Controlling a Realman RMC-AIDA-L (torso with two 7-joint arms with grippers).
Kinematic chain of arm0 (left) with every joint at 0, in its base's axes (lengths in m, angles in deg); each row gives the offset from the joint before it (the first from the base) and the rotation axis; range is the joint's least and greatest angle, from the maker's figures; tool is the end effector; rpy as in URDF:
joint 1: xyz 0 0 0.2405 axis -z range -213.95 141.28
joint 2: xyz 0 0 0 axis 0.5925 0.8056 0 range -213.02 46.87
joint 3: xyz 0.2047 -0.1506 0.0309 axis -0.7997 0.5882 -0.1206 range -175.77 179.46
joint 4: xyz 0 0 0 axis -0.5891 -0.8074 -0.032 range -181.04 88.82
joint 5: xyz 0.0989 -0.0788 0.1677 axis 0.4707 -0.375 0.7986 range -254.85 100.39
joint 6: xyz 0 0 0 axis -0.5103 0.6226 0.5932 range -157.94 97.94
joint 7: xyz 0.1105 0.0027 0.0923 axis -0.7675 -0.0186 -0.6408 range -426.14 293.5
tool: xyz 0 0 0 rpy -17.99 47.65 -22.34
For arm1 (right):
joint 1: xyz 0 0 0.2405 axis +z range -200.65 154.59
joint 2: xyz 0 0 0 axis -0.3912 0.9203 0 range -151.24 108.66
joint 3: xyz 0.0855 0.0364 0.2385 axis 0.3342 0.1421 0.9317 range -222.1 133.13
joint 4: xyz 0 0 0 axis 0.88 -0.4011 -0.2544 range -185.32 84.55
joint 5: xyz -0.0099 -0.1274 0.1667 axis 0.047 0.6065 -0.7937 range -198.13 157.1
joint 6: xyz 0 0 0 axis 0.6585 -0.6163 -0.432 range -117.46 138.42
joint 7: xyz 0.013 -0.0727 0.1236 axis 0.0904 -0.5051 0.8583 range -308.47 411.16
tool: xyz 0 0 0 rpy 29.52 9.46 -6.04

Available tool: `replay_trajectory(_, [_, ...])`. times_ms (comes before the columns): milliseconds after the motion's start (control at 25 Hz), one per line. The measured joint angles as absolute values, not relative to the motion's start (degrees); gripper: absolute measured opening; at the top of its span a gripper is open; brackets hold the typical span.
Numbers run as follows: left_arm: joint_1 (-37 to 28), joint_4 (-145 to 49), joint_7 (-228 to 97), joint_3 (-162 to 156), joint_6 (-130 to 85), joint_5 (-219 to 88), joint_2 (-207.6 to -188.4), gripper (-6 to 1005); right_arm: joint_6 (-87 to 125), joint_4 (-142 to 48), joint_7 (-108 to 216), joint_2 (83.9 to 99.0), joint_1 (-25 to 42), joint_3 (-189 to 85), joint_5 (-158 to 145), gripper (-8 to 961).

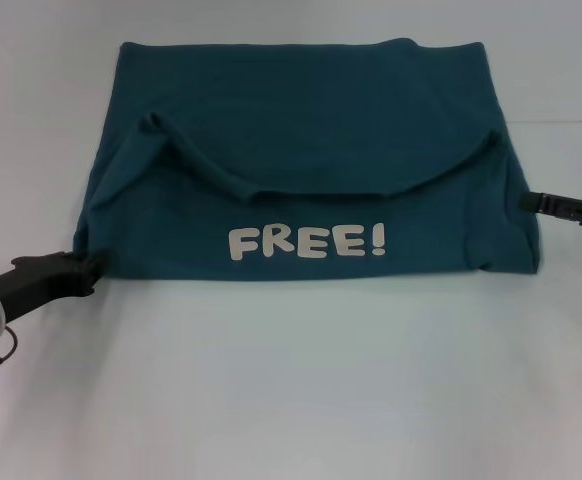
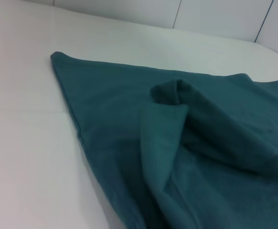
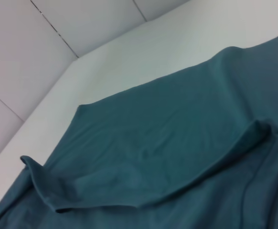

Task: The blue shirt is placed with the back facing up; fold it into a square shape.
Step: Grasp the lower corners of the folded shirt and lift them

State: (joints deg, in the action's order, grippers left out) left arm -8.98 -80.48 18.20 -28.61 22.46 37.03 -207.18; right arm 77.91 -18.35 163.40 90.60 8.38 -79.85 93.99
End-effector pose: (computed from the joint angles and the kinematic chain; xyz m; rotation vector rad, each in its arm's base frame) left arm -0.3464 0.3540 -0.0070 -2.0288 -1.0798 -0.4458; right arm 0.3263 0.3786 0.0564 -2.0837 1.4064 0.6449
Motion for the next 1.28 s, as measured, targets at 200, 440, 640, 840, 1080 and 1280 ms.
replay_trajectory(200, [-9.03, -80.48, 18.51, -28.68, 22.86, 37.03, -207.18, 86, 77.75, -18.23, 163.96, 90.42, 8.09, -79.96, 97.07, 889])
replay_trajectory(440, [-9.41, -81.50, 19.91, -28.92, 25.10, 37.03, -207.16, 42, 76.41, -18.48, 164.30, 91.00, 8.70, -79.99, 99.57, 874])
replay_trajectory(640, [-9.45, -82.14, 20.35, -28.98, 26.16, 37.03, -207.10, 42, 72.29, -18.58, 164.32, 92.46, 9.52, -80.13, 99.95, 862])
replay_trajectory(840, [-9.42, -82.21, 20.42, -29.05, 26.16, 37.03, -207.09, 41, 69.26, -20.20, 164.18, 93.53, 10.77, -80.33, 99.98, 849])
replay_trajectory(1080, [-9.35, -82.23, 20.43, -29.05, 26.16, 37.03, -207.08, 41, 66.85, -22.78, 164.19, 93.84, 12.59, -82.64, 100.04, 834])
replay_trajectory(1280, [-9.39, -82.23, 20.43, -29.01, 26.16, 37.03, -207.09, 42, 66.45, -23.07, 165.21, 94.11, 12.90, -82.65, 99.99, 786])
